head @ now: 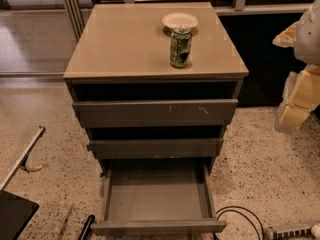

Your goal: Close bottom drawer

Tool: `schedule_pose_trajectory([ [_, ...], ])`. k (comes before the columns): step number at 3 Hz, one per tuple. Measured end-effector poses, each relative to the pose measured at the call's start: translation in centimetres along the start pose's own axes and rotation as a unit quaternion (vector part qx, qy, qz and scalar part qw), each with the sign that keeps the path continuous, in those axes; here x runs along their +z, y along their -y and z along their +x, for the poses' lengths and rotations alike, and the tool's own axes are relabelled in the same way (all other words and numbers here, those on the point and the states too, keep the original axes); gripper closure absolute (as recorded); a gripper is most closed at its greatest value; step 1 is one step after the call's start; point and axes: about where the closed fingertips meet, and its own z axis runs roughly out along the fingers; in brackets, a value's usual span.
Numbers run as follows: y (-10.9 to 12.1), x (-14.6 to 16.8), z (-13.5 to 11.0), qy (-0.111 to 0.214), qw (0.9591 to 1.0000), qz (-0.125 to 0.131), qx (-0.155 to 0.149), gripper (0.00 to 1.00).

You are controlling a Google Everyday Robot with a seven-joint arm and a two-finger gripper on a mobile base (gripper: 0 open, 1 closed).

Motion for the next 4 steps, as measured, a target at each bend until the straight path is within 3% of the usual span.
schedule_pose_trajectory([
  [1,0.0,-0.1,0.0,0.004,1.0,0.003,0.0,0.0],
  [2,-1.5,2.1,1.0,0.016,0.9999,0.001,0.004,0.0],
  [3,-4.8,5.7,1.7,0.044,0.9987,0.007,0.024,0.0],
  [4,-9.2,10.6,1.6,0.096,0.9944,-0.003,0.044,0.0],
])
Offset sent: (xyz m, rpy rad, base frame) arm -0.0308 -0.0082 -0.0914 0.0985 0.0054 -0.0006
